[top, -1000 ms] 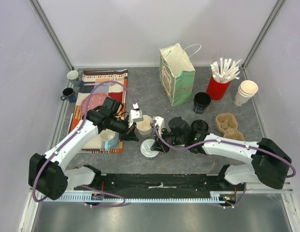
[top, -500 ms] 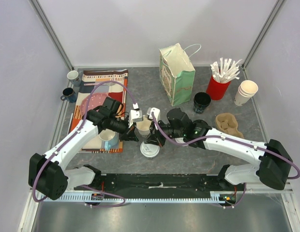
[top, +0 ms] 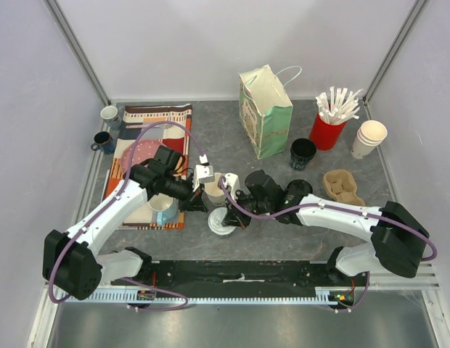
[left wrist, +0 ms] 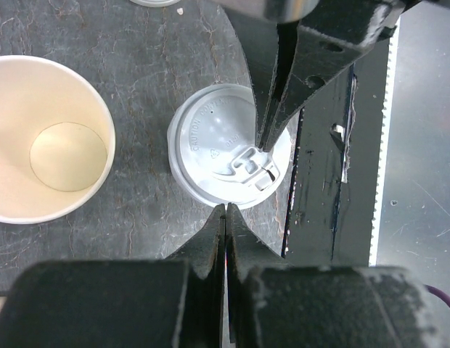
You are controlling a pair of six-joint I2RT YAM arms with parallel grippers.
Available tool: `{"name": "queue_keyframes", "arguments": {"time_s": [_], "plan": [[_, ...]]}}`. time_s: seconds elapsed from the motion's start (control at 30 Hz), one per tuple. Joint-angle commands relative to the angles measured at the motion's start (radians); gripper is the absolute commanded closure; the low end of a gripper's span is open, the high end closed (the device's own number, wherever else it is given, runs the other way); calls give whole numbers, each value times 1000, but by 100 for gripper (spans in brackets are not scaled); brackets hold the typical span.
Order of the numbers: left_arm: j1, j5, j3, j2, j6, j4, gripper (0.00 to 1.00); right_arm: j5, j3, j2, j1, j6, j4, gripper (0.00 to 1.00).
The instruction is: Pack the takeout coffee
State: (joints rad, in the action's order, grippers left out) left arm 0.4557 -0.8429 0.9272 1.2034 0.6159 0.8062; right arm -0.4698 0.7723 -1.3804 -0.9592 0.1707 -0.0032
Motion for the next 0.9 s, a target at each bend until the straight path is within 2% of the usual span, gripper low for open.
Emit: {"name": "queue_keyframes", "arguments": {"time_s": [0.0,0.03,0.07,0.13,0.17,0.23,0.27,0.3,0.33,0.37,0.4,0.47,0.6,0.77,0.87], "plan": [[0,-9,16,-13,7,-2,98,23,130,26,0,-66,-110,100],[0,1,19,-16,7,-2,98,31,146,30,0,-65,-122,100],[0,7,25,-15,2,-2,98,52,174,38,-4,-59,-129,95],[-6,37,33,-19,-13,-7,98,103,196,47,-21,-36,-136,78],[-11,50,41,-21,-24,-13,98,162,218,43,-60,-36,-142,65],[-32,85,51,-30,-42,-16,96,264,249,18,-117,-28,-187,57],[-40,97,62,-34,-47,-16,89,408,283,3,-172,-20,-216,53],[-49,106,71,-42,-38,10,69,498,303,-14,-199,4,-251,51],[-69,122,84,-48,-27,25,61,578,318,-43,-244,16,-323,50],[-83,126,106,-53,-13,39,55,715,341,-54,-266,33,-345,46],[-103,139,119,-64,-8,65,47,761,347,-68,-286,64,-359,38],[-115,165,156,-62,-19,77,43,815,363,-88,-338,84,-368,21],[-134,202,177,-53,-39,61,43,934,449,-211,-406,85,-464,24],[-135,176,177,-48,-39,54,43,984,510,-272,-427,70,-509,34],[-135,171,179,-48,-38,53,43,967,515,-290,-427,67,-508,48]]}}
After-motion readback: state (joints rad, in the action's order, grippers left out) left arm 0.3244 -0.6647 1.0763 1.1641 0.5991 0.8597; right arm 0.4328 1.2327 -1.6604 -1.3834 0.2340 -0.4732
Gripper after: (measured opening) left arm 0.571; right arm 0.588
